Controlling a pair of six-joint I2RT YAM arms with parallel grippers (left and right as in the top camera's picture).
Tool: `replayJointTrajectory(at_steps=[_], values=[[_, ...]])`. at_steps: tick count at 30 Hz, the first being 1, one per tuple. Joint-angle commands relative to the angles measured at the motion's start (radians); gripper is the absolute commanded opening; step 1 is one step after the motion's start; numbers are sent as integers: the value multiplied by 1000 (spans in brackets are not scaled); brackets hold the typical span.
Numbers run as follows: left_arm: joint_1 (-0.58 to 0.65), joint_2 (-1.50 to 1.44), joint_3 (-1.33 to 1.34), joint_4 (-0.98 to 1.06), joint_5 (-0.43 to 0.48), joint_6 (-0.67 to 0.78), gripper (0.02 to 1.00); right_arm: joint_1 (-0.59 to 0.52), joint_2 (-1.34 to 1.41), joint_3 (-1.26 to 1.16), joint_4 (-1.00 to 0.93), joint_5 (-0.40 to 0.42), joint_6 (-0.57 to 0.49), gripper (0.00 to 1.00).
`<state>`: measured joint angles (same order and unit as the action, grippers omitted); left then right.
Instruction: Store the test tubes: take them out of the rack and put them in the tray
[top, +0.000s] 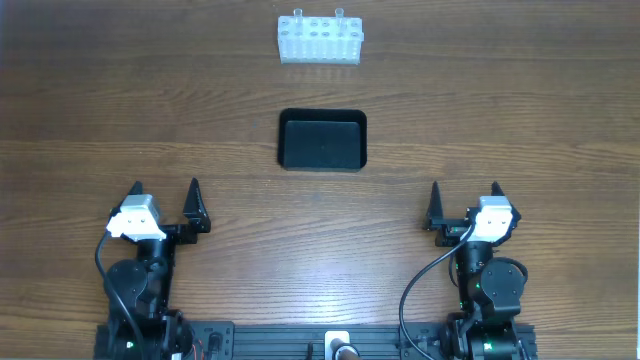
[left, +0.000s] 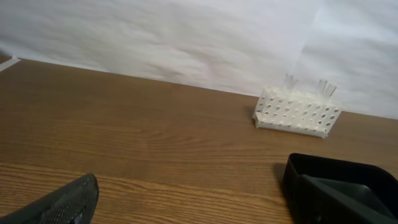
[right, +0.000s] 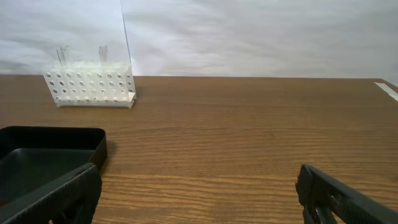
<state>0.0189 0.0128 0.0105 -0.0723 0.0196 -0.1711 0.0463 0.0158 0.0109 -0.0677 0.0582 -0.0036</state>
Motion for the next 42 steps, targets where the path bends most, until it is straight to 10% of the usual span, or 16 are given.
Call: replayJointTrajectory(at_steps=[1,13,42], values=[[-4,-7,-5,-4,10,18,998,-6,-11,-5,-4,-6,-5,993],[-4,103,53,56,6,0,998,-6,-11,-5,-4,-6,-5,991],[-296,1342,1244,-201,6,0,998,-6,-11,-5,-4,-6,-5,993]])
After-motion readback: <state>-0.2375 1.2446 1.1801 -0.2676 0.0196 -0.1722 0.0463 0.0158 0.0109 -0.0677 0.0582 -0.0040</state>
